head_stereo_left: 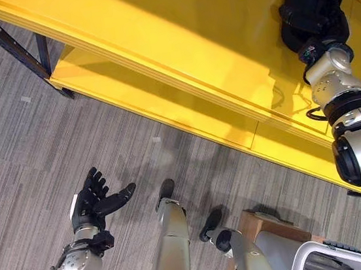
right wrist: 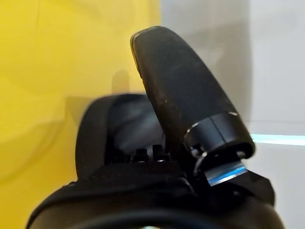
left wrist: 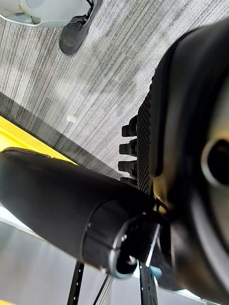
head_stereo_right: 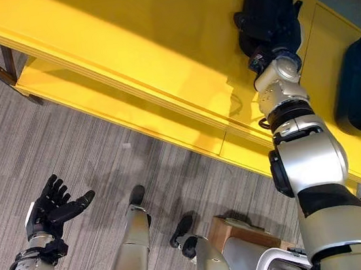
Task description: Move parts from the plastic box to the shelf.
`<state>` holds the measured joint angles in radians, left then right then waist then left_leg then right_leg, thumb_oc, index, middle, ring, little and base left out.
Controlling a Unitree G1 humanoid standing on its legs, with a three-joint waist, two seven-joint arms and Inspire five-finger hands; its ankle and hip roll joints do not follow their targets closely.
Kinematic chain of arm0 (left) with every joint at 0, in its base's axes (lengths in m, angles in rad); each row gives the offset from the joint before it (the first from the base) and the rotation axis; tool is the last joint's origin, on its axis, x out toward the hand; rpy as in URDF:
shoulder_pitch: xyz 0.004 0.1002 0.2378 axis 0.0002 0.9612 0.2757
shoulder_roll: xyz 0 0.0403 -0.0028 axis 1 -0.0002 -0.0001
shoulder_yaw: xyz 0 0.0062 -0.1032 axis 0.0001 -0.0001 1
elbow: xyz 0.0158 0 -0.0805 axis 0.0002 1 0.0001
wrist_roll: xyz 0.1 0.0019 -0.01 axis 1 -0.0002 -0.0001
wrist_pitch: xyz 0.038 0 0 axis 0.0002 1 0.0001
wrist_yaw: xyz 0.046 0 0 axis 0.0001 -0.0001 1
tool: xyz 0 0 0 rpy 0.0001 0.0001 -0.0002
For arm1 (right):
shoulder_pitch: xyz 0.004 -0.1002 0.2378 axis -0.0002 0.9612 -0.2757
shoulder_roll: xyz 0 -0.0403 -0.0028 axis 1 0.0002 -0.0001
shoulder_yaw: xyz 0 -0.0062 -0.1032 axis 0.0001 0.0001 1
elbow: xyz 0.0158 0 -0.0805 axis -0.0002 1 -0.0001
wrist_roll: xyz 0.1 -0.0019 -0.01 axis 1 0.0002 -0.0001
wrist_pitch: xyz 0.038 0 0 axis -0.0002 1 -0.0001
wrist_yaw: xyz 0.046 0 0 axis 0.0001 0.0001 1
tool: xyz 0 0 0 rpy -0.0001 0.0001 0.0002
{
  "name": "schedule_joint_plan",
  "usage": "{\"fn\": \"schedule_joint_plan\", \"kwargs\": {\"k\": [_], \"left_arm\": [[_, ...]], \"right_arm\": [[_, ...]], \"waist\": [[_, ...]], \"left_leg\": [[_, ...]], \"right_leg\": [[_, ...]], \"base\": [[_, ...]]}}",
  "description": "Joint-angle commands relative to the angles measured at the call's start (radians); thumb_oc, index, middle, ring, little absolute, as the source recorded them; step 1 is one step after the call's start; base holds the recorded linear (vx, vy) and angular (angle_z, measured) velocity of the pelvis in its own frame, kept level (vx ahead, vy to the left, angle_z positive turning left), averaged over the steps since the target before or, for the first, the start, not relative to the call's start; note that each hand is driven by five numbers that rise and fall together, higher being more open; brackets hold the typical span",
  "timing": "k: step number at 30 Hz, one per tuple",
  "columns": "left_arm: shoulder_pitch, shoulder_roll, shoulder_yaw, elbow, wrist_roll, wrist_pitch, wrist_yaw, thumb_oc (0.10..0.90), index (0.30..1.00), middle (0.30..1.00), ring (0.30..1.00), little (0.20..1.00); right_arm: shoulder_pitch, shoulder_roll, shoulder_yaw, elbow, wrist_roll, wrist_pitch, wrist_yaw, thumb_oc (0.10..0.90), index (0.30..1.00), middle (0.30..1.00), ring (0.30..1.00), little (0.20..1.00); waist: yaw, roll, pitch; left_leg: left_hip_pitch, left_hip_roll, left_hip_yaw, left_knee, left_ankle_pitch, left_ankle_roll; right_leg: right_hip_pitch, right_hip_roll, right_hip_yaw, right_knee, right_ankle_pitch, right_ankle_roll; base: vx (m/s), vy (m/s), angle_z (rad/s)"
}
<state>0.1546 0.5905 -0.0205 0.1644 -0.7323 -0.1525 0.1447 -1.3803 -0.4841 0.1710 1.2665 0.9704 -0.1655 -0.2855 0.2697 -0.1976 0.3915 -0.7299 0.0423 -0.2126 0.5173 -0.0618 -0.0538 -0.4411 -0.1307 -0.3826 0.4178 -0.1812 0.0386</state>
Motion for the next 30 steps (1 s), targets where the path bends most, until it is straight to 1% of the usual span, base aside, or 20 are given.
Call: {"fn": "schedule_joint_plan", "kwargs": {"k": [1, 3, 6, 7, 10, 14, 15, 16, 19, 21, 25, 30], "left_arm": [[-0.015, 0.05, 0.0, -0.103, 0.007, -0.066, 0.019, 0.9, 1.0, 1.0, 1.0, 1.0], [-0.014, 0.046, -0.003, -0.106, 0.006, -0.065, 0.022, 0.9, 1.0, 1.0, 1.0, 1.0], [-0.013, 0.047, -0.004, -0.107, 0.006, -0.065, 0.022, 0.9, 1.0, 1.0, 1.0, 1.0], [-0.018, 0.046, -0.007, -0.11, 0.009, -0.065, 0.03, 0.9, 1.0, 1.0, 1.0, 1.0], [-0.02, 0.04, -0.006, -0.099, 0.009, -0.07, 0.04, 0.9, 1.0, 1.0, 1.0, 1.0], [-0.023, 0.028, 0.004, -0.09, 0.0, -0.078, 0.049, 0.9, 1.0, 1.0, 1.0, 1.0], [-0.023, 0.027, 0.004, -0.09, 0.0, -0.079, 0.049, 0.9, 1.0, 1.0, 1.0, 1.0], [-0.021, 0.021, 0.01, -0.092, -0.004, -0.081, 0.051, 0.9, 1.0, 1.0, 1.0, 1.0], [-0.016, 0.014, 0.017, -0.091, -0.004, -0.081, 0.052, 0.9, 1.0, 1.0, 1.0, 1.0], [-0.011, 0.009, 0.028, -0.088, -0.006, -0.082, 0.052, 0.9, 1.0, 1.0, 1.0, 1.0], [0.0, 0.0, 0.034, -0.096, -0.009, -0.084, 0.049, 0.9, 1.0, 1.0, 1.0, 1.0], [0.009, -0.005, 0.042, -0.1, -0.013, -0.089, 0.044, 0.9, 1.0, 1.0, 1.0, 1.0]], "right_arm": [[0.024, 0.088, -0.045, -0.023, 0.081, -0.02, -0.015, 0.9, 1.0, 1.0, 1.0, 1.0], [0.031, 0.096, -0.065, -0.025, 0.095, -0.03, -0.029, 0.9, 1.0, 1.0, 1.0, 1.0], [0.034, 0.098, -0.066, -0.029, 0.094, -0.031, -0.032, 0.9, 1.0, 1.0, 1.0, 1.0], [0.041, 0.11, -0.068, -0.032, 0.081, -0.03, -0.039, 0.9, 1.0, 1.0, 1.0, 1.0], [0.05, 0.126, -0.051, -0.068, 0.05, -0.026, -0.046, 0.9, 1.0, 1.0, 1.0, 1.0], [0.09, 0.149, 0.029, -0.153, -0.032, 0.001, -0.02, 0.9, 1.0, 1.0, 1.0, 1.0], [0.092, 0.149, 0.029, -0.156, -0.033, 0.001, -0.021, 0.9, 1.0, 1.0, 1.0, 1.0], [0.111, 0.151, 0.059, -0.19, -0.065, 0.01, -0.009, 0.9, 1.0, 1.0, 1.0, 1.0], [0.134, 0.156, 0.085, -0.23, -0.09, 0.017, 0.003, 0.9, 1.0, 1.0, 1.0, 1.0], [0.154, 0.15, 0.119, -0.28, -0.125, 0.028, 0.022, 0.9, 1.0, 1.0, 1.0, 1.0], [0.179, 0.126, 0.147, -0.311, -0.172, 0.042, 0.045, 0.9, 1.0, 1.0, 1.0, 1.0], [0.196, 0.083, 0.16, -0.303, -0.226, 0.059, 0.059, 0.9, 1.0, 1.0, 1.0, 1.0]], "waist": [[0.01, 0.006, -0.003], [0.009, 0.009, -0.003], [0.01, 0.008, -0.004], [0.01, 0.012, -0.003], [0.011, 0.011, -0.003], [0.003, 0.002, 0.004], [0.002, 0.002, 0.004], [-0.003, -0.002, 0.007], [-0.01, -0.006, 0.008], [-0.017, -0.011, 0.008], [-0.028, -0.017, 0.009], [-0.04, -0.02, 0.01]], "left_leg": [[-0.009, 0.015, -0.012, 0.075, -0.138, 0.022], [-0.009, 0.015, -0.012, 0.076, -0.139, 0.022], [-0.009, 0.015, -0.012, 0.077, -0.139, 0.022], [-0.009, 0.014, -0.011, 0.075, -0.14, 0.022], [-0.007, 0.014, -0.012, 0.074, -0.139, 0.022], [-0.008, 0.019, -0.009, 0.075, -0.134, 0.021], [-0.008, 0.018, -0.009, 0.075, -0.134, 0.021], [-0.008, 0.021, -0.009, 0.074, -0.132, 0.02], [-0.005, 0.025, -0.007, 0.073, -0.13, 0.019], [-0.002, 0.028, -0.003, 0.071, -0.129, 0.019], [0.003, 0.034, 0.001, 0.067, -0.127, 0.017], [0.006, 0.037, 0.002, 0.067, -0.127, 0.017]], "right_leg": [[0.073, -0.056, 0.068, 0.029, -0.002, 0.084], [0.073, -0.056, 0.068, 0.03, -0.003, 0.085], [0.073, -0.056, 0.068, 0.031, -0.003, 0.085], [0.073, -0.056, 0.067, 0.029, -0.004, 0.085], [0.075, -0.056, 0.068, 0.027, -0.002, 0.086], [0.073, -0.054, 0.073, 0.03, 0.001, 0.084], [0.073, -0.054, 0.074, 0.03, 0.001, 0.084], [0.068, -0.054, 0.076, 0.034, 0.002, 0.082], [0.066, -0.053, 0.079, 0.035, 0.002, 0.08], [0.062, -0.053, 0.083, 0.037, 0.003, 0.079], [0.06, -0.052, 0.087, 0.038, 0.004, 0.079], [0.06, -0.05, 0.088, 0.041, 0.004, 0.079]], "base": [[0.01, 0.007, -0.08], [0.01, 0.007, -0.05], [0.0, 0.002, -0.01], [0.0, 0.0, 0.0], [0.0, 0.0, 0.0], [0.0, 0.0, 0.0], [0.0, 0.0, 0.0], [0.0, 0.0, 0.0], [0.0, 0.007, -0.02], [0.0, 0.004, -0.02], [-0.01, 0.005, -0.05], [0.0, -0.001, -0.01]]}}
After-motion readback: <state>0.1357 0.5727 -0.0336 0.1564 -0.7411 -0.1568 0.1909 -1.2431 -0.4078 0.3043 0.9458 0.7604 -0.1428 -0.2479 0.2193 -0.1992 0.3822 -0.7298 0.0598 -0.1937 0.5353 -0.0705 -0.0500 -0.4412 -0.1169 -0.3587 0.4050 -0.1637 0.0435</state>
